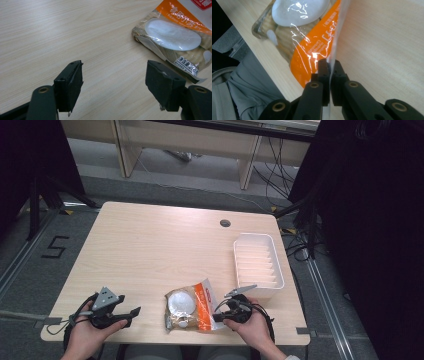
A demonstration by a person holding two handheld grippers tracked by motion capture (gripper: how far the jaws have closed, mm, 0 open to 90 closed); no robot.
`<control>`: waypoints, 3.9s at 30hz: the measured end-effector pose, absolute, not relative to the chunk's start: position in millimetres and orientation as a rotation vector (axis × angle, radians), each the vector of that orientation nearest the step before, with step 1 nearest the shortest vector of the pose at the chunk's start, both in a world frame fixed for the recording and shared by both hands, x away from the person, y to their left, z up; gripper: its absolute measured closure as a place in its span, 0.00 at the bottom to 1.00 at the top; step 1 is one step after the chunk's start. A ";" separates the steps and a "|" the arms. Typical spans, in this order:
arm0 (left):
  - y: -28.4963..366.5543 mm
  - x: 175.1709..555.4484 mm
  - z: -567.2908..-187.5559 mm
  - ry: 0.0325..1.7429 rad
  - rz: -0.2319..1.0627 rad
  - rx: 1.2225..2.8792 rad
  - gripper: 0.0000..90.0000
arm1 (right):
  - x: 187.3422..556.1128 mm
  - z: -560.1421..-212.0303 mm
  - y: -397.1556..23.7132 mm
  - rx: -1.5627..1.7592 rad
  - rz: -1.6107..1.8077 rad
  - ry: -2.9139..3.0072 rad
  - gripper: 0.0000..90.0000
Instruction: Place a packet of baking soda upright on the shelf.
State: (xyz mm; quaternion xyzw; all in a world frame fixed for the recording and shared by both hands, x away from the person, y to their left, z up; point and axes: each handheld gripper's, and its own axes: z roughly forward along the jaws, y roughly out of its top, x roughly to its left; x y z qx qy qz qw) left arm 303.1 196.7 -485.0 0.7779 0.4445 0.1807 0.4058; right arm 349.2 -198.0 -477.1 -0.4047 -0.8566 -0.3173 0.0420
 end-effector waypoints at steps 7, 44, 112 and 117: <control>197.3 303.5 -485.4 1.124 0.451 1.950 0.33 | 358.2 -467.3 -196.4 -1.185 -0.945 -2.650 1.00; 197.5 303.4 -485.1 1.123 0.449 1.958 0.33 | 426.7 -343.9 -164.4 -0.371 -0.512 -2.980 1.00; 197.0 303.6 -485.6 1.126 0.445 1.956 0.33 | 436.4 -241.2 -180.1 -0.129 -0.323 -3.163 1.00; 197.1 303.6 -485.7 1.124 0.446 1.958 0.33 | 438.8 -236.5 -180.3 -0.078 -0.343 -3.168 1.00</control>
